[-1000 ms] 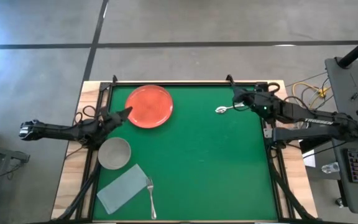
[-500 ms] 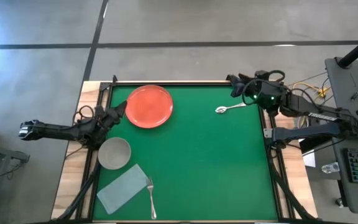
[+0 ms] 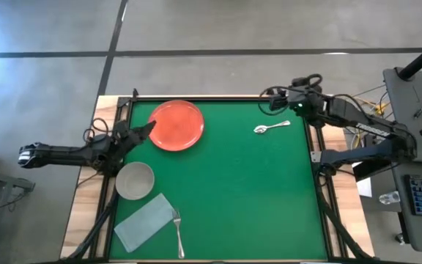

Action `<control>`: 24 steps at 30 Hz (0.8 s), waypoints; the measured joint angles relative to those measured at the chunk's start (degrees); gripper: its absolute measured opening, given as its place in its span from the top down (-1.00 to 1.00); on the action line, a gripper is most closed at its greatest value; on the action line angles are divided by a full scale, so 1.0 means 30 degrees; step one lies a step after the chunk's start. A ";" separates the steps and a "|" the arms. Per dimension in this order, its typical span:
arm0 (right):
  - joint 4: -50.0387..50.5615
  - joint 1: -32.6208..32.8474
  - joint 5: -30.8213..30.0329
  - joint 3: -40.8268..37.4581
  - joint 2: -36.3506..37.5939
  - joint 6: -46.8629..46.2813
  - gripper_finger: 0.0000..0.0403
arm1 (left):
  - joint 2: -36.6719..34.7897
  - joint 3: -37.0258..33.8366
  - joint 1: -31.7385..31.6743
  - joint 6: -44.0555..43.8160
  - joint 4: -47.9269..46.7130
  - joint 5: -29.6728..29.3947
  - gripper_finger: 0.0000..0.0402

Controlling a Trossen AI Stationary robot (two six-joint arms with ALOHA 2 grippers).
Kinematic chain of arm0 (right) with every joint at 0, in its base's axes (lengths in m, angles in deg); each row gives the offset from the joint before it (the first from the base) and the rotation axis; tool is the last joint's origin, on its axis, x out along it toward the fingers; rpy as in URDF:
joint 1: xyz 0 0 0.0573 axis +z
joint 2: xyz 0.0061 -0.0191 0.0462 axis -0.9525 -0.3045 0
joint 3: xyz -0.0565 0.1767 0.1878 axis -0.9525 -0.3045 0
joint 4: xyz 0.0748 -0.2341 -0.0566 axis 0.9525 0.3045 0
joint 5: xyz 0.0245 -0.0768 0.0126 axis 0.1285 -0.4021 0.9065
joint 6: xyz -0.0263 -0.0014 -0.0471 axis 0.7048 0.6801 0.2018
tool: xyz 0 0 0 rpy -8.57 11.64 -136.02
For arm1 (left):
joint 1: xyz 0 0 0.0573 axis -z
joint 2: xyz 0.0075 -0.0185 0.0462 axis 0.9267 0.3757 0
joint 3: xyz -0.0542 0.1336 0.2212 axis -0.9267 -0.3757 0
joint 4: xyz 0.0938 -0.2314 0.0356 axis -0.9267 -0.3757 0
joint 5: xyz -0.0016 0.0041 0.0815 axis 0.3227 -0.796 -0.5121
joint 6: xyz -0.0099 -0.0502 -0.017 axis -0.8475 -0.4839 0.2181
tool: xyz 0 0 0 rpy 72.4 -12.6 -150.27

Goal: Set table place
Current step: Move the orange plate to the middle of the table

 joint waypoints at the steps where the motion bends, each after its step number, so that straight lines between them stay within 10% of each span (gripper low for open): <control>1: -0.0005 0.0000 0.0249 0.0117 -0.0197 -0.0324 -0.02 | 0.0365 0.0464 -0.0190 0.2068 0.0479 -0.0035 0.38; 7: -0.0881 -0.0006 0.0757 0.0147 -0.1779 -0.0710 -0.02 | 0.3244 0.3288 -0.2916 0.7307 0.0385 -0.1444 0.38; 20: 0.0582 -0.0395 0.1994 0.1975 -0.3383 -0.2692 -0.02 | 1.2036 1.2148 -1.6652 0.8831 -1.2510 1.7058 0.38; 24: 0.2651 -0.0372 0.2038 0.2918 -0.3298 -0.2644 -0.02 | 1.4240 1.4127 -1.9263 1.1199 -1.7125 1.7831 0.38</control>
